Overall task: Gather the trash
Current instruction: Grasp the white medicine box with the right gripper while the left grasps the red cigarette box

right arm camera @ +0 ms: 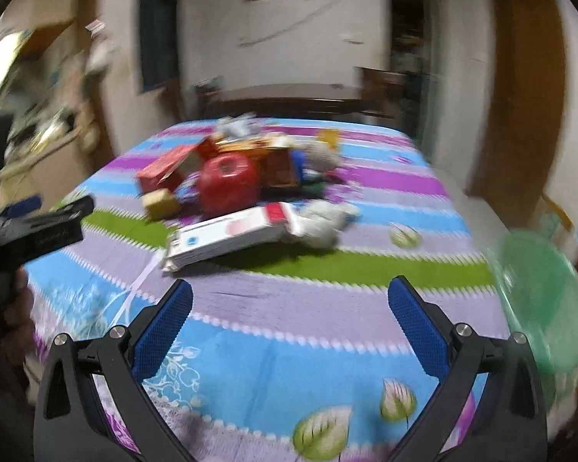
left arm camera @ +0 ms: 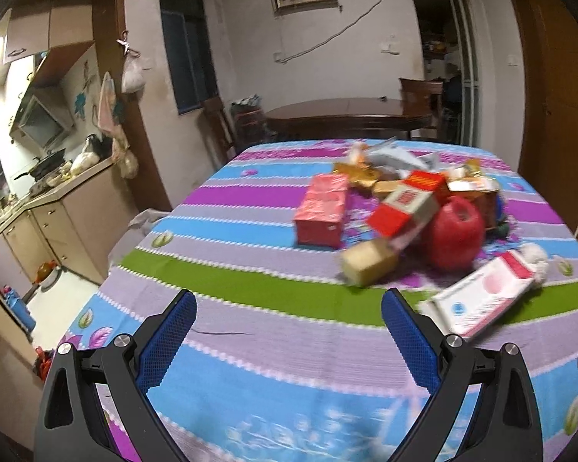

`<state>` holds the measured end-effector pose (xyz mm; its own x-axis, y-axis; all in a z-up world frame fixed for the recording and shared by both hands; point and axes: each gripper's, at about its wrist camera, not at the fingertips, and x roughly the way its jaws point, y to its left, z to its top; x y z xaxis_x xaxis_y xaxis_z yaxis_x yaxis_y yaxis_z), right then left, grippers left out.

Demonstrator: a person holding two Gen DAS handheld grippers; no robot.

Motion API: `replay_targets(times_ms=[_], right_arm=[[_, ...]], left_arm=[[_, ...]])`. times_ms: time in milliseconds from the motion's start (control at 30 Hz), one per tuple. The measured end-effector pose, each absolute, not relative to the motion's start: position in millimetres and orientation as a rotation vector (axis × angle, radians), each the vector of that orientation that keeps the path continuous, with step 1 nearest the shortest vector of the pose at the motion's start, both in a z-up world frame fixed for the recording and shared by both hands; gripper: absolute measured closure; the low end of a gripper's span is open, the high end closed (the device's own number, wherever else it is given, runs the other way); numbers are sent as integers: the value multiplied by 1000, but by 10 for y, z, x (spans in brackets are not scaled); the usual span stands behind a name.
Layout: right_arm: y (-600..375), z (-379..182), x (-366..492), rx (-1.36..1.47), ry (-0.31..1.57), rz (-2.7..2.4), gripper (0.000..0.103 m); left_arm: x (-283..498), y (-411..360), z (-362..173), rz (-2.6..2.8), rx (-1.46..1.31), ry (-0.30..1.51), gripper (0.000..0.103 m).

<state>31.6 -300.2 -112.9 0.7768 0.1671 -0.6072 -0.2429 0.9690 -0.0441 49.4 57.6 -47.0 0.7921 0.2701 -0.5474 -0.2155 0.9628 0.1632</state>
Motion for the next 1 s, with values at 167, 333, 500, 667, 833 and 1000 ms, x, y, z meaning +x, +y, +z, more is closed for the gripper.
replay_targets(times_ms=[167, 333, 500, 667, 833, 1000], right_arm=[[-2675, -1062, 651, -552, 592, 541, 5], [-2359, -1202, 998, -991, 597, 796, 5], [-2213, -1395, 1235, -1225, 622, 914, 10], [-2174, -1519, 1327, -1280, 647, 979, 35], [-2177, -1517, 1380, -1197, 685, 995, 83], [-2247, -1234, 978, -1072, 591, 1003, 92]], left_arm=[[625, 899, -542, 265, 70, 642, 7], [795, 1025, -562, 168, 69, 688, 7], [1006, 934, -459, -40, 110, 718, 7], [1289, 832, -413, -131, 160, 718, 7], [1394, 782, -500, -124, 205, 725, 7], [1225, 739, -482, -205, 285, 665, 7]])
